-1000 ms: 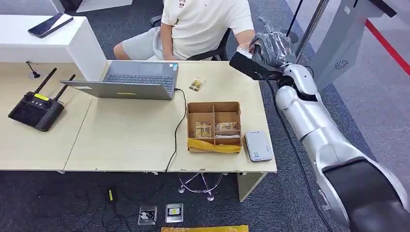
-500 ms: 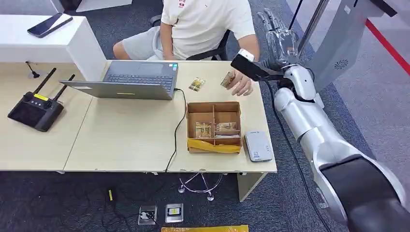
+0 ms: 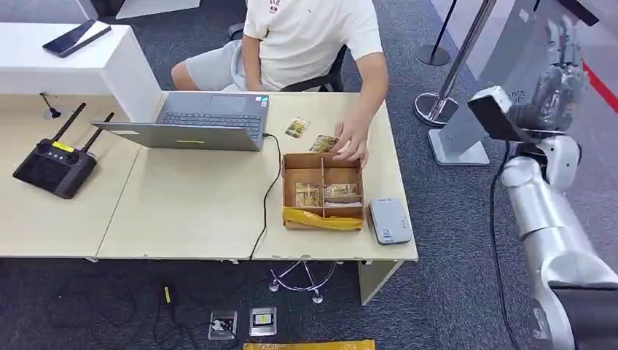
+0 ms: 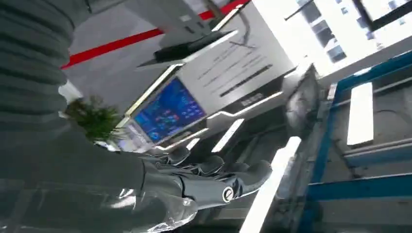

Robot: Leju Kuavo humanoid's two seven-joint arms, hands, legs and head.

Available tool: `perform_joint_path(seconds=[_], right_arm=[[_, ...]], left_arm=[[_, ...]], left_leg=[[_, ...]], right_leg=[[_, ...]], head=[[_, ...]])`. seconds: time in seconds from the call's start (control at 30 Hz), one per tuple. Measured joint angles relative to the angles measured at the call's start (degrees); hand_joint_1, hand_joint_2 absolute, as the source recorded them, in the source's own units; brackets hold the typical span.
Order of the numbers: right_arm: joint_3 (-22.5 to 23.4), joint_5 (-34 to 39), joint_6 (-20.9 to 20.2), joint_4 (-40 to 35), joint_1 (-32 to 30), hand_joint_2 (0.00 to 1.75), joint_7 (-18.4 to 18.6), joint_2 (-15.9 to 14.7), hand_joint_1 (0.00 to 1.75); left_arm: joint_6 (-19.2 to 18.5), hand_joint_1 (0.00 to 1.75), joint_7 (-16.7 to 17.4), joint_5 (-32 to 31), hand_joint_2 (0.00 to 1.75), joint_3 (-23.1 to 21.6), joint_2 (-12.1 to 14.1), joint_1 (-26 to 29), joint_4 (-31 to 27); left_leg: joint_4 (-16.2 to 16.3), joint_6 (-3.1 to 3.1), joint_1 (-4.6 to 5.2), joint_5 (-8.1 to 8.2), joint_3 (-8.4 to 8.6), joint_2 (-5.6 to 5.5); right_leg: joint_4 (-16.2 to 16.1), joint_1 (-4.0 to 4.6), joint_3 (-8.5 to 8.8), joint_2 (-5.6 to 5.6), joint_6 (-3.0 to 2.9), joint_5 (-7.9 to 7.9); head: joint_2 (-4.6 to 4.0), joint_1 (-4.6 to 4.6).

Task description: Pass the card to the sensor for recognition and then transmit it.

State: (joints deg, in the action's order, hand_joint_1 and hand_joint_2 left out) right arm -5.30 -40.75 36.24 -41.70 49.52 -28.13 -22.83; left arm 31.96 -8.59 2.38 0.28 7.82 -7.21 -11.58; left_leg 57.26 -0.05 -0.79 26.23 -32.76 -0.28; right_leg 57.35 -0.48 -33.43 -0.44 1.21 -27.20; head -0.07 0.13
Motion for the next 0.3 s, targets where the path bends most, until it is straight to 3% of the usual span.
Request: perform_joint_path(seconds=[0.07, 0.13, 0.3], right_arm=[[6.1, 3.7, 0.0, 1.7, -3.8, 1.75, -0.5, -3.7, 0.00], [11.3, 2.9, 0.0, 4.0, -8.3, 1.75, 0.7, -6.3, 0.00], [20.3, -0.2, 0.0, 9.0, -17.7, 1.75, 4.7, -9.3, 0.00]], left_arm=[[0.1, 0.00, 0.5, 0.7, 0.00, 0.1, 0.2, 0.2, 0.0], [0.0, 0.00, 0.5, 1.0, 0.00, 0.2, 0.5, 0.3, 0.0], [-0.2, 0.00, 0.5, 1.1, 0.00, 0.5, 1.3, 0.1, 0.0]], left_leg=[[0.0, 0.06, -0.01, 0.04, -0.01, -0.21], [0.0, 0.07, 0.00, 0.12, -0.07, -0.23], [0.0, 0.04, -0.01, 0.30, 0.00, 0.13]], right_leg=[[0.0, 0.02, 0.12, -0.22, -0.01, -0.08], [0.0, 0.00, 0.15, -0.30, -0.01, -0.11], [0.0, 0.01, 0.03, 0.12, -0.05, -0.17]], head=[[0.00, -0.02], [0.00, -0.02], [0.00, -0.05]])
